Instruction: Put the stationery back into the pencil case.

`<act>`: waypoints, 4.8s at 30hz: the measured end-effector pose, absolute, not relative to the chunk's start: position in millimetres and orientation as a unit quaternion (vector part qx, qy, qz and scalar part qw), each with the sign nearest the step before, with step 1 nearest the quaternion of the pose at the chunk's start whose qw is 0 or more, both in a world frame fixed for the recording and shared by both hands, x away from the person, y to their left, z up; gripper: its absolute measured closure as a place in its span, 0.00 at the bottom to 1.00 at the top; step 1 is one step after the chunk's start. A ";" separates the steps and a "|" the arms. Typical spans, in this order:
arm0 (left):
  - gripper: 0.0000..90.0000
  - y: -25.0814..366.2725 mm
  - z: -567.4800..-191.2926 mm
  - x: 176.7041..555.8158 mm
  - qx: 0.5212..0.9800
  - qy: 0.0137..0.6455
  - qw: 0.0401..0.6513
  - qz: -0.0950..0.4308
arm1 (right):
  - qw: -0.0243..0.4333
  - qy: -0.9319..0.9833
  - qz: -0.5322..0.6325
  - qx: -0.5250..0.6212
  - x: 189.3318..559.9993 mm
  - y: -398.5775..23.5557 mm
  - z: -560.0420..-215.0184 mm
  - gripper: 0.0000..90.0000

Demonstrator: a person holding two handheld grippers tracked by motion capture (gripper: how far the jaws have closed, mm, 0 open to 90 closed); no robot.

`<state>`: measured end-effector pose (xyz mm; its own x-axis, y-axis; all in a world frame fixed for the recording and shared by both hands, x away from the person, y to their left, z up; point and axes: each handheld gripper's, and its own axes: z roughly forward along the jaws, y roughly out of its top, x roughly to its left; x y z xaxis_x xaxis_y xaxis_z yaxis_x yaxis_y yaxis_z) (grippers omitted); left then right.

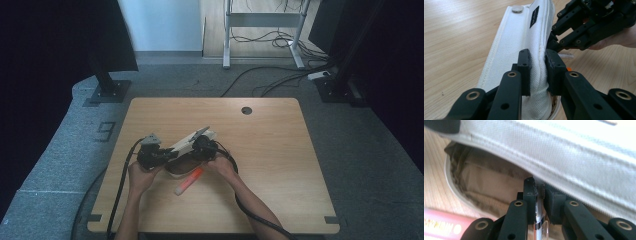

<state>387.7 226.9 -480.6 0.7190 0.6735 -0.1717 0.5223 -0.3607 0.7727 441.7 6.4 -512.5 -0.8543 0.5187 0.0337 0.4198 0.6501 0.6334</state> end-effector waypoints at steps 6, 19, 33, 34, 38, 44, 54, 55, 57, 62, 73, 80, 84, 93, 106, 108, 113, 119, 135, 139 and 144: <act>0.84 227.1 -480.7 387.6 0.821 0.363 0.431 0.087 | 0.073 0.903 0.331 0.264 444.8 11.6 -521.1 0.86; 0.84 228.1 -481.4 387.9 0.821 0.364 0.431 0.086 | 0.076 0.894 0.345 0.274 433.9 -15.6 -500.7 0.68; 0.84 228.1 -482.0 387.9 0.821 0.364 0.431 0.086 | 0.067 0.890 0.350 0.283 411.7 -55.0 -505.2 0.69; 0.84 228.1 -482.0 387.9 0.821 0.365 0.431 0.086 | 0.066 0.890 0.351 0.283 410.4 -56.8 -506.3 0.69; 0.84 228.0 -482.0 387.8 0.821 0.365 0.431 0.087 | 0.066 0.889 0.350 0.288 405.6 -62.2 -512.6 0.69; 0.84 228.1 -482.2 387.8 0.820 0.365 0.431 0.086 | 0.062 0.891 0.342 0.292 401.9 -63.1 -523.7 0.72; 0.84 228.1 -482.5 387.9 0.820 0.366 0.431 0.084 | 0.068 0.894 0.340 0.284 401.5 -61.9 -526.3 0.92; 0.84 228.2 -482.6 387.9 0.820 0.366 0.432 0.083 | 0.069 0.894 0.340 0.283 402.2 -62.2 -525.1 0.92; 0.84 228.2 -482.7 388.0 0.820 0.366 0.432 0.083 | 0.072 0.894 0.339 0.285 404.0 -62.7 -522.5 0.92; 0.84 228.4 -482.9 388.1 0.820 0.366 0.432 0.082 | 0.080 0.893 0.338 0.286 408.1 -63.0 -520.6 0.92; 0.84 227.9 -483.3 388.0 0.820 0.366 0.433 0.080 | 0.107 0.884 0.344 0.298 431.1 -61.0 -513.8 0.95; 0.84 228.7 -483.6 388.4 0.820 0.366 0.433 0.078 | 0.100 0.884 0.350 0.293 431.0 -58.1 -512.6 0.89; 0.84 228.3 -483.7 388.3 0.820 0.365 0.433 0.079 | 0.087 0.889 0.354 0.279 421.4 -59.2 -510.2 0.79; 0.84 228.0 -483.9 388.2 0.822 0.365 0.431 0.079 | 0.050 0.899 0.340 0.270 409.4 -53.1 -528.7 0.78; 0.84 227.7 -483.9 388.2 0.822 0.364 0.431 0.078 | 0.081 0.900 0.335 0.267 426.4 -50.5 -520.7 0.86; 0.84 227.7 -483.9 388.3 0.822 0.364 0.430 0.078 | 0.086 0.899 0.336 0.268 431.6 -49.8 -520.5 0.85; 0.84 227.5 -483.9 388.2 0.822 0.364 0.430 0.078 | 0.099 0.896 0.338 0.270 441.0 -44.6 -519.8 0.82; 0.84 227.5 -483.8 388.2 0.822 0.364 0.430 0.079 | 0.106 0.893 0.333 0.283 453.4 -40.5 -518.9 0.78; 0.84 231.1 -484.6 390.2 0.815 0.373 0.436 0.082 | 0.098 0.893 0.352 0.265 425.0 -49.0 -505.7 0.41; 0.84 233.0 -484.0 389.9 0.815 0.375 0.434 0.084 | 0.084 0.898 0.356 0.244 412.2 -43.5 -505.8 0.38; 0.84 234.7 -483.8 389.7 0.814 0.377 0.434 0.083 | 0.066 0.908 0.354 0.215 398.3 -31.2 -511.0 0.34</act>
<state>389.7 234.7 -483.8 0.7027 0.6852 -0.1917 0.5414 -0.3402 0.7689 398.3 -31.2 -511.0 -0.8988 0.4372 0.0321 0.3434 0.6567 0.6714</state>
